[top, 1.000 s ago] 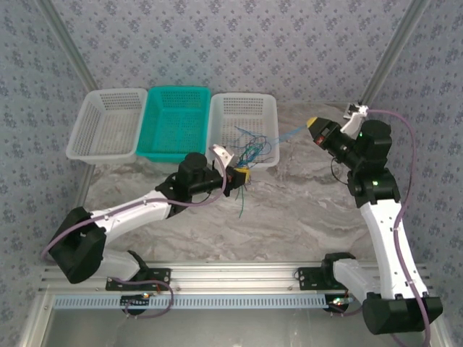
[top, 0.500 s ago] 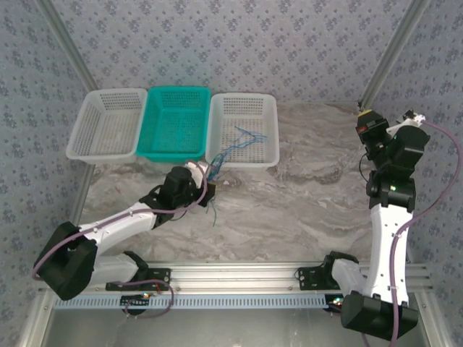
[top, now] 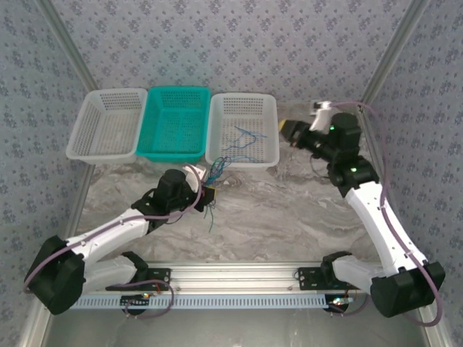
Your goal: Untangle the cables
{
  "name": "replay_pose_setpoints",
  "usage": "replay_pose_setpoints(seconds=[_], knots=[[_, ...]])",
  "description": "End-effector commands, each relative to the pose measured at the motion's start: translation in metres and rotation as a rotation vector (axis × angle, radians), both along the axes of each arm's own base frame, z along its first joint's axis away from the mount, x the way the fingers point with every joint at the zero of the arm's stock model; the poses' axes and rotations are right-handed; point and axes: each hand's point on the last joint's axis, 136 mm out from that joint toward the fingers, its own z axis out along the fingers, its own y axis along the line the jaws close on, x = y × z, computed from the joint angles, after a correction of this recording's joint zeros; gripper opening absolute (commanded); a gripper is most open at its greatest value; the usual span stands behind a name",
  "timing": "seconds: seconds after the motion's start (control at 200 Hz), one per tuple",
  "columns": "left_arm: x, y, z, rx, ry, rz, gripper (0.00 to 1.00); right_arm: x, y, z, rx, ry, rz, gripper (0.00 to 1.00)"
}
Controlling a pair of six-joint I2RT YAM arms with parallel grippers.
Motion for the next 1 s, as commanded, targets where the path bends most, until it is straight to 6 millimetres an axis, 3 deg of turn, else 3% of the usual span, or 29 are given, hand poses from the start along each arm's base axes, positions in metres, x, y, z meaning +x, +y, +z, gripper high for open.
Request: replay_pose_setpoints(seconds=[0.0,0.11,0.22,0.26,0.285,0.33,0.455,0.655,0.79,0.994], knots=[[-0.011,-0.008,0.046,-0.045,-0.089,-0.093,0.00,-0.017,0.022,-0.034,-0.272,-0.123,0.125,0.36],[-0.014,0.000,0.068,-0.023,-0.120,-0.088,0.00,-0.016,0.037,-0.052,-0.396,-0.291,0.179,0.47],[-0.018,0.003,0.077,0.000,-0.112,-0.091,0.00,-0.025,0.063,-0.066,-0.488,-0.540,0.259,0.70],[-0.019,0.003,0.079,-0.005,-0.108,-0.096,0.00,-0.033,0.075,-0.071,-0.549,-0.661,0.304,0.82],[-0.020,0.003,0.080,-0.009,-0.106,-0.099,0.00,-0.038,0.084,-0.076,-0.591,-0.728,0.336,0.96],[-0.022,0.002,0.081,-0.022,-0.104,-0.103,0.00,-0.045,0.096,-0.083,-0.658,-0.822,0.378,1.00],[-0.023,0.002,0.081,-0.032,-0.104,-0.101,0.00,-0.033,0.110,-0.083,-0.701,-0.883,0.352,0.96],[-0.022,0.003,0.078,-0.030,-0.105,-0.096,0.00,-0.014,0.112,-0.074,-0.677,-0.933,0.272,0.86],[-0.022,0.003,0.079,-0.036,-0.112,-0.094,0.00,-0.008,0.111,-0.078,-0.643,-0.890,0.311,0.55],[-0.020,0.002,0.080,-0.038,-0.119,-0.092,0.00,-0.016,0.117,-0.079,-0.609,-0.895,0.365,0.39]])
